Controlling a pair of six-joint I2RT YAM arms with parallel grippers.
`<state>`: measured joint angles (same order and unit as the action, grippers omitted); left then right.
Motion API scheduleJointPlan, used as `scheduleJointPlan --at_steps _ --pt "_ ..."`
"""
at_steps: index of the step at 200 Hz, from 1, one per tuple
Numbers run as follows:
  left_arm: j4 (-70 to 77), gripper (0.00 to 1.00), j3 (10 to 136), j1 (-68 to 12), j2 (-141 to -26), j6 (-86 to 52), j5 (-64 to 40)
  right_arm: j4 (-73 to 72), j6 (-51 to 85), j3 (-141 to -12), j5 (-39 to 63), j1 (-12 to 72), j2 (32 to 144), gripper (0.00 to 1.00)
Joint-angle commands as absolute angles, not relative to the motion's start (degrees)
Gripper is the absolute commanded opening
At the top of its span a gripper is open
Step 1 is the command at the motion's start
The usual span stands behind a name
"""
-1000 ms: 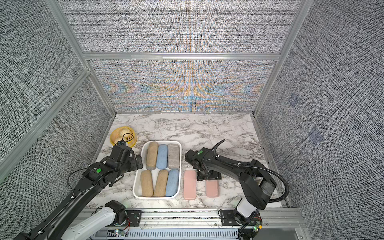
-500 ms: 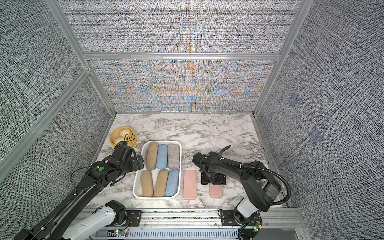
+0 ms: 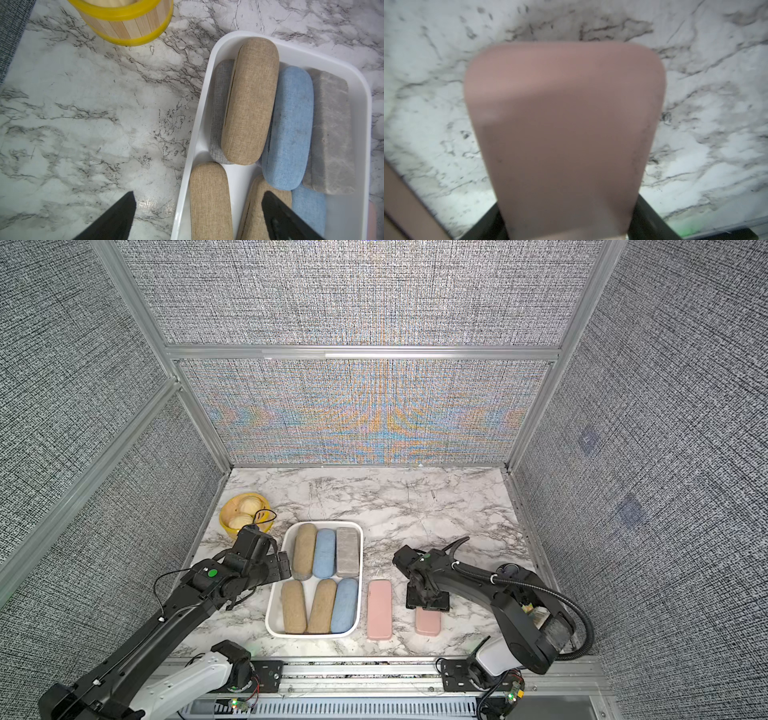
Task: Put the glasses cases into the storage boxes
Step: Pick up the glasses case at the center of the board, then place the glasses case in the storage box.
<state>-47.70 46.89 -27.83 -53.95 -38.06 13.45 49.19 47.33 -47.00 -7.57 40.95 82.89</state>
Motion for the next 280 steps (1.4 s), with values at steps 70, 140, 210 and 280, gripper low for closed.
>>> scheduleJointPlan --at_steps 70,140,210,280 --pt "-48.2 0.93 47.8 -27.7 -51.7 -40.8 14.0 61.4 57.8 -78.4 -6.3 59.5 86.8 0.67" --pt "-50.7 0.92 48.7 -27.5 -49.3 -42.6 14.0 60.4 64.7 -97.7 5.3 66.0 106.5 0.67" --pt "-50.8 0.92 48.0 -27.4 -48.4 -43.2 13.6 61.2 65.3 -101.8 7.4 65.2 114.6 0.66" --pt "-51.0 0.92 47.5 -27.4 -48.3 -43.1 13.8 61.7 64.5 -100.7 4.4 64.3 117.0 0.65"
